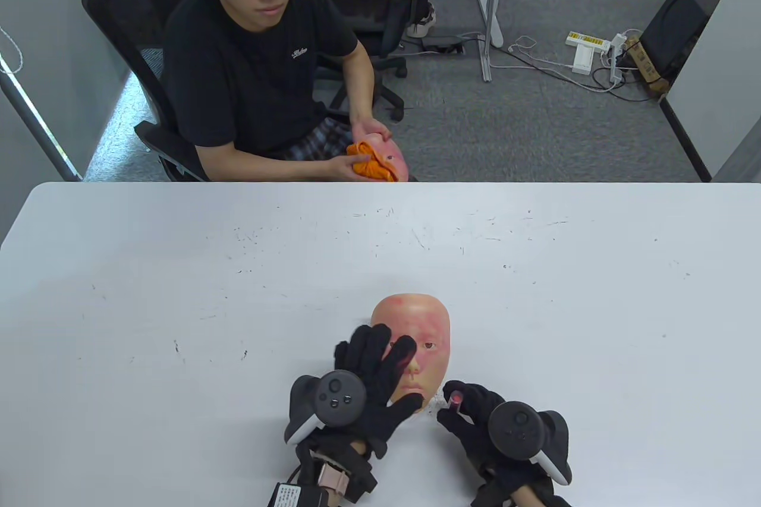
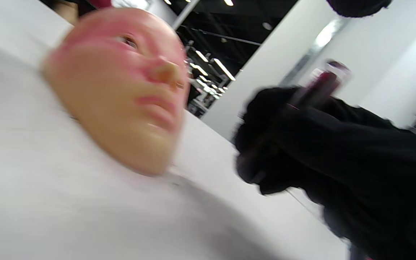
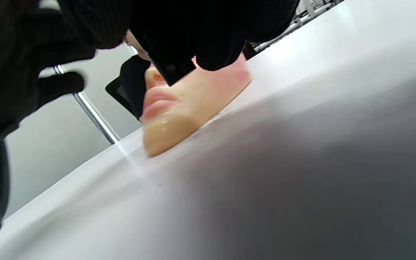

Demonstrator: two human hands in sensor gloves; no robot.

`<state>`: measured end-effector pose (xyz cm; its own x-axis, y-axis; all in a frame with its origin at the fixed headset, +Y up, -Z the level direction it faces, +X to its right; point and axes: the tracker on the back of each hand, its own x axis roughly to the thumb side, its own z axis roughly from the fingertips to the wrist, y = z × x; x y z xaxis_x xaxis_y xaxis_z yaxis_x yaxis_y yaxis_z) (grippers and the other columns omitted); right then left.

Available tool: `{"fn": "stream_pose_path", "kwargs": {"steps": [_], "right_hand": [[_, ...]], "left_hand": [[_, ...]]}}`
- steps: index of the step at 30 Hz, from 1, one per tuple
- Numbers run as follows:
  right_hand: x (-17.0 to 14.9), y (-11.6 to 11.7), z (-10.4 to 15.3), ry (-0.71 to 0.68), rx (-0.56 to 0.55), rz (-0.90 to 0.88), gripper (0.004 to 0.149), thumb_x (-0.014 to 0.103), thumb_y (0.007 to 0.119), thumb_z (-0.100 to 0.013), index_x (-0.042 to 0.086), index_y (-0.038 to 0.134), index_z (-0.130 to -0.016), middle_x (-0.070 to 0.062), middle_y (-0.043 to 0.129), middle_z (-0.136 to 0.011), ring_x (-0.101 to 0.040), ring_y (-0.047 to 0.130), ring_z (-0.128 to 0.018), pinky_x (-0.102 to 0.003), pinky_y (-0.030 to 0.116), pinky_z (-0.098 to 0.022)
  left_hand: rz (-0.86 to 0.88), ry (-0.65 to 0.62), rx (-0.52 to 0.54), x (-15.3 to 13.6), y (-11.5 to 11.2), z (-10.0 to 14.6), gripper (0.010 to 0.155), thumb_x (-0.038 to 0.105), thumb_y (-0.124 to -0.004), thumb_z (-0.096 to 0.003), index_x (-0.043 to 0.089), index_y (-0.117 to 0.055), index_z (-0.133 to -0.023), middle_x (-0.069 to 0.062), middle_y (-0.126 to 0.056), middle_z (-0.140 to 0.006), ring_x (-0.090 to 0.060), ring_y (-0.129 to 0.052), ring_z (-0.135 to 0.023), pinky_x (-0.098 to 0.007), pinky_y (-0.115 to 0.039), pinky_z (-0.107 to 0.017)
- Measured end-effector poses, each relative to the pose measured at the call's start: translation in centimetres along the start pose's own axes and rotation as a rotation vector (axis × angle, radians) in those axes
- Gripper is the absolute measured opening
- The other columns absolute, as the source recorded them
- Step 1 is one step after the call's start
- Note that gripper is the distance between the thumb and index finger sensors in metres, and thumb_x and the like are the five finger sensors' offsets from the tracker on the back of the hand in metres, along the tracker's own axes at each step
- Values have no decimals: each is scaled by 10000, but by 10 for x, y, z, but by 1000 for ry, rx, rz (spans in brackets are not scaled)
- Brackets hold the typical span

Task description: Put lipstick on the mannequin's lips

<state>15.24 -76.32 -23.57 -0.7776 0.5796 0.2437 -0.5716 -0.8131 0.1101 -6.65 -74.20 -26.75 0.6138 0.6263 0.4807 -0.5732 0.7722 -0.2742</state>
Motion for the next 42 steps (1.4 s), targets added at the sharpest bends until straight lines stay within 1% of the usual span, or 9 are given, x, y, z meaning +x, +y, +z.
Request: {"fn": "stream_pose_path", "kwargs": {"steps": [2,9,18,21,23,28,30,37,42], "right_hand": [[5,1,1,-22,6,31,538,451,829,-357,240,749,-846,-33,896,-786,-260,938,-623,-429,772,-499],[6,3,1,-49,28,27,493,451,841,-346,252,813,-796,-43,939,-730,-267,964,-558,-428,788,-450],[19,-9,1,-93,-37,45,522,436,837,-339,195,842,-801,-54,975,-691,-263,990,-492,-416,807,-396],[9,-8,3,-34,-71,262,515,434,834,-334,217,840,-801,-36,977,-696,-251,996,-507,-403,818,-408],[1,-8,1,-2,-87,194,517,435,838,-333,211,841,-800,-41,979,-693,-254,1000,-500,-406,819,-403],[8,-2,1,-36,-49,130,522,430,836,-343,204,828,-814,-53,963,-712,-268,982,-523,-419,801,-422],[12,2,3,-59,-40,171,521,436,833,-343,212,826,-814,-48,962,-714,-263,983,-525,-415,804,-423],[14,11,3,-77,16,148,523,438,831,-345,211,823,-817,-48,959,-718,-263,981,-530,-416,802,-427],[13,12,3,-78,16,151,525,440,830,-346,212,821,-818,-46,958,-720,-262,981,-534,-416,801,-430]], "left_hand": [[-50,-52,-45,18,-11,-4,798,686,-634,-467,540,-245,-1149,11,-240,-1251,-260,-426,-1082,-529,-419,-811],[-294,-119,45,38,-13,-6,571,428,-742,-491,298,-666,-1042,-67,-802,-918,-185,-882,-657,-427,-778,-507],[-166,-85,150,21,19,4,507,438,-784,-452,267,-826,-928,-56,-948,-722,-134,-958,-477,-408,-837,-379],[-37,-38,329,3,46,20,504,424,-769,-462,248,-788,-933,-56,-917,-726,-116,-941,-479,-398,-839,-381],[-7,3,439,-13,65,33,506,413,-788,-467,233,-785,-940,-82,-907,-734,-143,-933,-488,-421,-823,-390],[-457,358,209,-54,65,44,499,397,-806,-455,294,-800,-943,-93,-886,-793,-172,-922,-555,-437,-809,-433],[-472,445,124,-63,58,41,496,380,-808,-454,313,-796,-946,-96,-862,-830,-182,-907,-594,-443,-796,-464],[-526,553,-15,-73,41,34,496,351,-809,-450,313,-813,-944,-110,-854,-873,-220,-900,-645,-471,-779,-504],[-498,544,-14,-73,39,33,515,374,-801,-454,324,-794,-966,-99,-828,-929,-243,-886,-696,-479,-766,-532]]}}
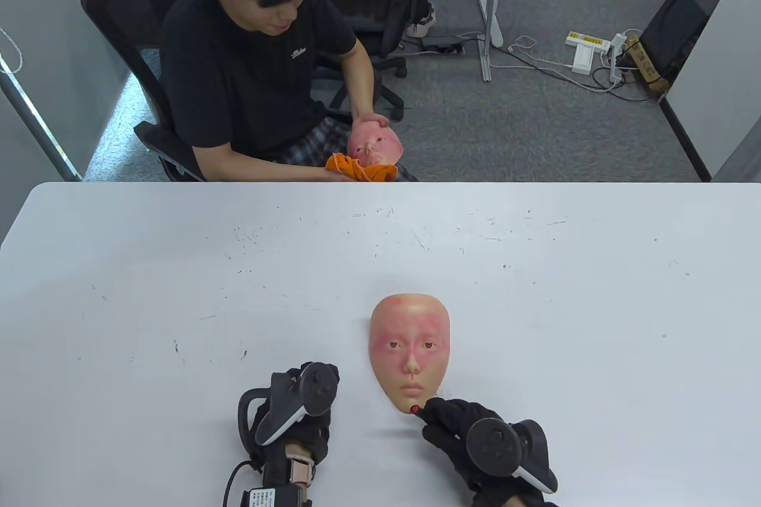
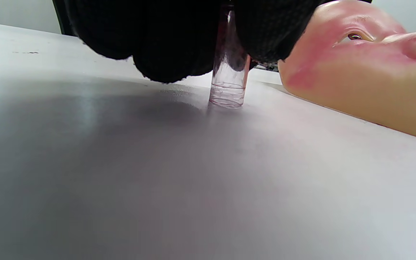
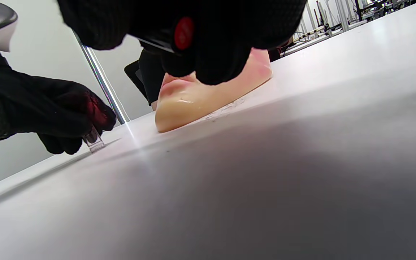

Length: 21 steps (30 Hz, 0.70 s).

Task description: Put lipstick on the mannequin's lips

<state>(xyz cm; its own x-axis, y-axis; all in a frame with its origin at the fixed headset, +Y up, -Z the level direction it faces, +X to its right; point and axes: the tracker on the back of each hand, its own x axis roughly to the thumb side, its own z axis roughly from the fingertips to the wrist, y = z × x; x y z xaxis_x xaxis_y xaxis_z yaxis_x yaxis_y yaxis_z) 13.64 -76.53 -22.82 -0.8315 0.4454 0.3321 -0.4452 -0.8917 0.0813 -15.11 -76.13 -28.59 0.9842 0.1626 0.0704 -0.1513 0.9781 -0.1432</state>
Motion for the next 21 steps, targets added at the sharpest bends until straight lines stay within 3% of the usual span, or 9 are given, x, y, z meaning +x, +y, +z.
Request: {"fn": "stream_pose_path", "kwargs": {"steps": [4,6,10,15,18,21], "right_hand": [[-3,0,0,7,0,-25,526,441,829,-347,211,821,-819,-46,957,-722,-263,980,-535,-417,801,-432],[-3,-1,0,10,-15,-35,525,442,829,-347,214,820,-819,-45,957,-722,-260,981,-534,-415,802,-432],[-4,-4,3,22,-97,-67,526,451,826,-344,217,821,-815,-39,961,-713,-252,985,-526,-407,807,-425],[-2,-7,8,19,-193,-188,524,452,825,-340,212,826,-805,-38,966,-698,-248,990,-509,-404,811,-412],[5,-6,11,-10,-197,-207,521,445,831,-335,193,831,-791,-47,972,-682,-250,993,-494,-402,815,-400],[10,-3,14,1,-224,-184,509,449,829,-333,196,828,-774,-46,976,-659,-238,999,-457,-384,823,-369]], "left_hand": [[27,-18,47,1,8,5,641,464,-805,-443,370,-678,-1064,-132,-656,-1066,-288,-754,-835,-506,-660,-633],[66,-56,133,8,20,11,688,496,-800,-443,367,-621,-1095,-141,-573,-1105,-306,-686,-885,-518,-605,-670],[289,-271,216,40,35,22,726,579,-772,-443,338,-600,-1105,-126,-552,-1121,-298,-659,-911,-513,-586,-690],[584,-459,44,80,17,23,656,586,-790,-428,290,-746,-1011,-115,-679,-1069,-293,-741,-859,-516,-638,-654],[710,-513,59,88,5,19,580,559,-789,-455,269,-776,-956,-86,-754,-998,-244,-807,-785,-474,-701,-601],[899,-516,72,88,-2,18,397,447,-814,-482,285,-862,-842,-78,-840,-898,-219,-866,-690,-451,-746,-525]]}}
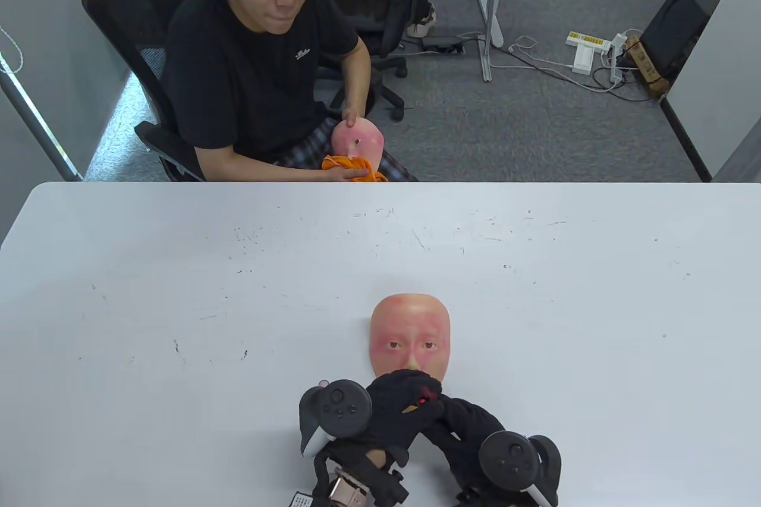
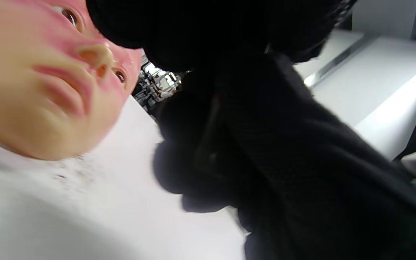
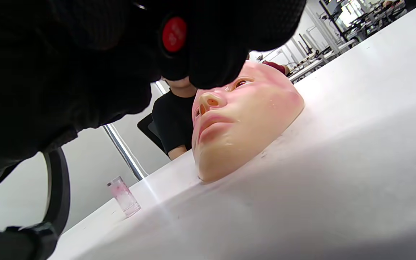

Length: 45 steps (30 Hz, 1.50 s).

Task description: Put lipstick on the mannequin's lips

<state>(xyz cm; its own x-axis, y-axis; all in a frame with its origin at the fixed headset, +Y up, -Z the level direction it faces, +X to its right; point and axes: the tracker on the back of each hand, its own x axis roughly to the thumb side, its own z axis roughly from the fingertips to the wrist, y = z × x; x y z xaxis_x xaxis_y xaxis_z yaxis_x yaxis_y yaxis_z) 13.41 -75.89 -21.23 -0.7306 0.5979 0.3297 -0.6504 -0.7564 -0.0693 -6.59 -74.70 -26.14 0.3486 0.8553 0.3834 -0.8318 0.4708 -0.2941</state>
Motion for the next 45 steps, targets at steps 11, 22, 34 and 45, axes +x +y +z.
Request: {"fn": "stream_pose_path", "kwargs": {"steps": [11,22,34,45], "right_hand": [[-2,-5,1,5,-67,-58,508,449,825,-337,196,825,-777,-39,973,-654,-230,1000,-454,-367,829,-360],[-9,-8,-2,9,-41,-169,506,446,840,-325,187,829,-759,-57,978,-630,-237,1004,-438,-368,831,-356],[-7,-9,-2,-2,-58,-171,506,442,834,-329,191,818,-768,-56,970,-641,-241,1000,-451,-371,828,-365],[-9,-7,-3,21,-31,-206,506,436,843,-323,199,812,-769,-55,965,-652,-250,995,-463,-380,821,-372]], "left_hand": [[143,22,7,-13,-6,0,508,525,-824,-468,278,-798,-910,-44,-834,-895,-177,-870,-702,-415,-768,-531],[305,-3,-55,-26,-15,-2,584,523,-777,-491,310,-671,-1024,-45,-743,-944,-179,-772,-754,-431,-673,-585],[339,-77,-61,-25,-14,-4,543,463,-763,-491,288,-733,-1004,-67,-724,-954,-204,-742,-770,-454,-638,-599],[328,-91,-73,-26,-13,-4,526,415,-752,-474,278,-765,-982,-77,-736,-951,-213,-750,-769,-463,-642,-598]]}}
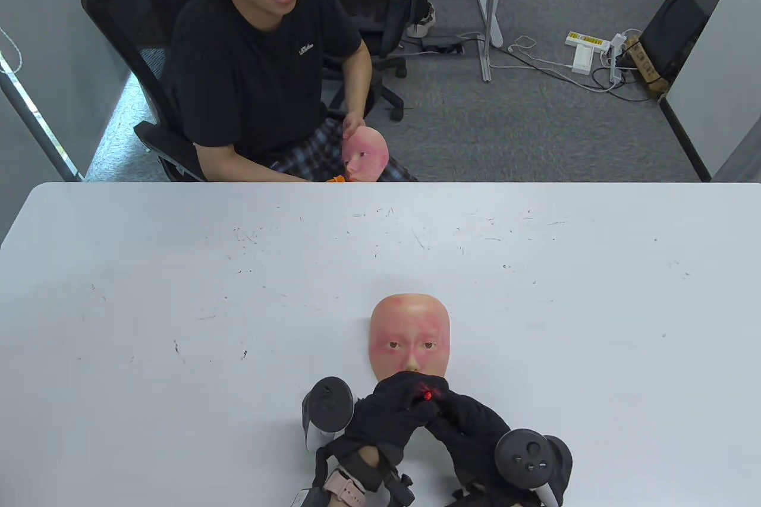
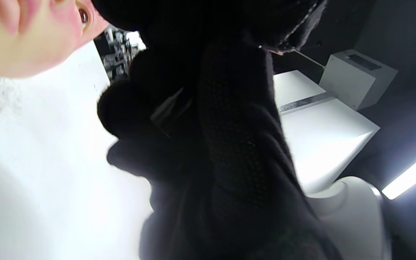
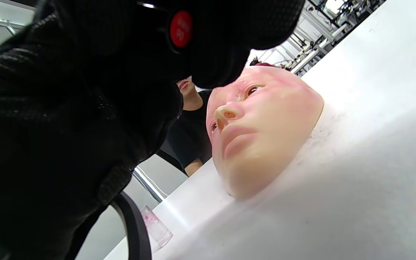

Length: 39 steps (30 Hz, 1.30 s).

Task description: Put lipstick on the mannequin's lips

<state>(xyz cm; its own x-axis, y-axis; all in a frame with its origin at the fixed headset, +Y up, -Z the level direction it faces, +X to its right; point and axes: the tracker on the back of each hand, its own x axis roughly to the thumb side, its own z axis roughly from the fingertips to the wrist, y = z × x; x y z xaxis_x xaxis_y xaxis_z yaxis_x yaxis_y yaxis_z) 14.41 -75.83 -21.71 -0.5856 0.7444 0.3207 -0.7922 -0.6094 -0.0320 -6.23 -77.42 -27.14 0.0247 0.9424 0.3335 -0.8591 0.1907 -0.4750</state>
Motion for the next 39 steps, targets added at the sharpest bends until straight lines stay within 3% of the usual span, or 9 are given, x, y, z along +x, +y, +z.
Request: {"fn": "stream_pose_path", "kwargs": {"steps": [3,5,13,15,18,27,32,36,39], "right_hand": [[1,1,0,-7,-6,9,517,436,842,-325,181,818,-774,-67,965,-646,-252,993,-458,-380,819,-371],[0,1,1,-10,-12,31,515,440,841,-327,183,818,-772,-62,966,-643,-247,995,-454,-375,822,-369],[0,0,1,-5,-12,9,512,437,842,-322,197,808,-773,-56,962,-654,-249,992,-469,-379,819,-379],[0,0,1,-6,-14,-5,515,436,842,-323,187,814,-773,-65,964,-648,-252,993,-462,-381,819,-374],[1,1,2,-9,-20,27,514,440,841,-324,187,817,-770,-57,966,-643,-246,996,-456,-377,823,-370],[-2,0,0,-3,-4,-19,512,435,840,-322,198,812,-775,-57,962,-654,-250,992,-471,-381,818,-381],[0,2,2,-12,-11,-3,515,434,844,-321,185,821,-771,-61,968,-644,-250,996,-458,-381,822,-372],[0,1,2,-9,-9,-6,511,434,842,-321,196,812,-772,-51,965,-652,-244,995,-465,-378,822,-375],[-4,0,1,1,0,-21,511,435,844,-315,206,813,-770,-50,962,-658,-248,991,-478,-381,818,-385]], "left_hand": [[33,24,51,-5,-3,2,599,497,-811,-467,269,-704,-1011,-73,-721,-948,-197,-746,-759,-449,-647,-589],[34,35,75,-5,-3,3,526,480,-826,-462,272,-753,-939,-71,-747,-925,-198,-766,-740,-452,-663,-574],[29,0,-20,-1,-1,-1,526,402,-760,-471,295,-773,-986,-79,-720,-968,-214,-732,-787,-462,-626,-616],[39,5,25,-3,-2,1,563,465,-807,-470,293,-737,-1001,-74,-725,-955,-204,-742,-769,-456,-639,-599],[20,23,70,-3,-2,2,521,474,-821,-455,276,-761,-933,-64,-762,-915,-190,-777,-732,-445,-672,-570],[49,12,5,-5,0,0,536,442,-782,-471,291,-775,-985,-61,-738,-954,-195,-751,-772,-448,-647,-603],[79,24,83,-6,0,3,513,465,-846,-433,270,-822,-907,-73,-790,-902,-199,-795,-719,-452,-682,-560],[-26,-17,49,1,3,1,503,438,-793,-446,300,-837,-927,-62,-807,-909,-184,-810,-723,-437,-699,-565],[26,2,-16,-2,0,0,524,421,-751,-467,307,-792,-977,-58,-740,-964,-197,-746,-781,-450,-644,-610]]}}
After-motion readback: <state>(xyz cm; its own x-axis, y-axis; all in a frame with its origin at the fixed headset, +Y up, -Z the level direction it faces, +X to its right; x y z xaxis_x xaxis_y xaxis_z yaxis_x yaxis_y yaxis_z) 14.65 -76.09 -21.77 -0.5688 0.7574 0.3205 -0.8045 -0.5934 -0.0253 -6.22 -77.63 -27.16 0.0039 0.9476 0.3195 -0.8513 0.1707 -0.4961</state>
